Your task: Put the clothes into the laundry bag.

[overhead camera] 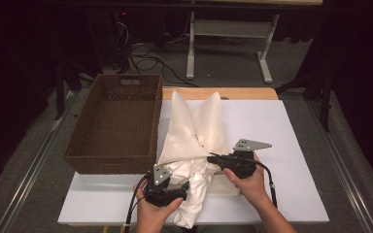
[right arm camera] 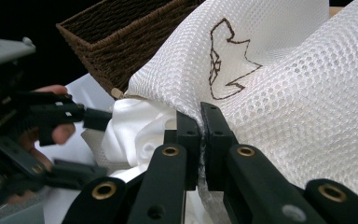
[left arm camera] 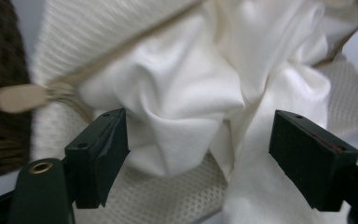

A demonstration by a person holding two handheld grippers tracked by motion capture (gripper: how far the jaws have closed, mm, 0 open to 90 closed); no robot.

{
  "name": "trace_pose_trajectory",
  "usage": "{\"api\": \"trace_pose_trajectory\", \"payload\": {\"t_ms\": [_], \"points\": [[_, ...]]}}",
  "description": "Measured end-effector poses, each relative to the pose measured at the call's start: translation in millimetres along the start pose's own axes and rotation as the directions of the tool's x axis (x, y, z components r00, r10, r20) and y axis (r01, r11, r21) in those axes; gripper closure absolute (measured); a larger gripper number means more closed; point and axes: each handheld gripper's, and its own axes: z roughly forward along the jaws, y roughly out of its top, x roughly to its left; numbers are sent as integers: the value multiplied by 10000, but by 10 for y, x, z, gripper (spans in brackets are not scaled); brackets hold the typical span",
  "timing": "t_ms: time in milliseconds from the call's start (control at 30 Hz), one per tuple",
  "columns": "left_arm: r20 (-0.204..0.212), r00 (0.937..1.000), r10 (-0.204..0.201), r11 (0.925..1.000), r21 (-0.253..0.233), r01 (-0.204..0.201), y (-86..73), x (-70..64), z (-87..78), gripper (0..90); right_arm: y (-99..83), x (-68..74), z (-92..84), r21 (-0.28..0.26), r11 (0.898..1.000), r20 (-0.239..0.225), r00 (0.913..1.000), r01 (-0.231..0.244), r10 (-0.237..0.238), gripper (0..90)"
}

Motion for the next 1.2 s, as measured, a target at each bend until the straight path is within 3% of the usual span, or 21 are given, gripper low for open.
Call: {"api": "trace_pose_trajectory", "payload": {"t_ms": [100, 267, 300, 367, 433, 567, 667, 733, 833, 867, 933, 1033, 1100, 1200], "points": [[23, 9990, 456, 9989, -49, -456, 42, -163, 82, 221, -7, 16, 21, 54, 10000, 3, 10000, 20, -20, 886], [385, 9989, 263, 9996, -67, -261, 136, -265, 212, 169, -14, 47, 48, 138, 9999, -60, 10000, 49, -48, 886], [464, 9979, 448, 9990, -13, -448, 158, -317, 262, 169, -14, 47, 48, 138, 9999, -60, 10000, 49, -48, 886], [233, 9942, 1047, 9942, 201, -1052, 183, -416, 379, 183, -19, 79, 77, 208, 9997, -103, 9999, 114, -112, 886], [-187, 9924, 1217, 9917, 435, -1208, 184, -429, 460, 287, -19, 87, 86, 258, 9996, -99, 9999, 141, -139, 886], [-264, 9939, 1074, 9941, 151, -1071, 209, -390, 463, 613, -19, 83, 81, 244, 9997, -120, 9999, 91, -88, 886], [-298, 9942, 1036, 9943, -229, -1043, 231, -363, 451, 698, -16, 75, 71, 193, 9998, -101, 9999, 69, -67, 886], [-468, 9971, 608, 9959, -646, -638, 272, -316, 449, 721, -10, 73, 58, 136, 9999, -105, 9999, 28, -27, 886], [-889, 9960, 129, 9929, -1164, -233, 337, -261, 456, 742, -5, 70, 45, 57, 10000, -122, 9999, -28, 29, 886], [-1246, 9921, -171, 9898, -1424, -8, 363, -231, 476, 744, -5, 67, 43, 60, 10000, -116, 9999, -26, 27, 886], [-1581, 9866, -402, 9868, -1614, 143, 367, -187, 532, 743, -9, 59, 45, 96, 9999, -146, 9999, -54, 55, 886], [-969, 9934, -616, 9895, -1364, 480, 351, -127, 616, 713, -20, 54, 61, 207, 9998, -65, 10000, -35, 36, 886], [-729, 9971, -203, 9914, -1306, 106, 352, -119, 539, 659, -29, 40, 62, 215, 9998, -40, 10000, -42, 43, 886], [-260, 9995, -162, 9910, -1334, 126, 339, -72, 365, 502, -25, 17, 45, 189, 9998, -72, 9999, -113, 115, 886]]}}
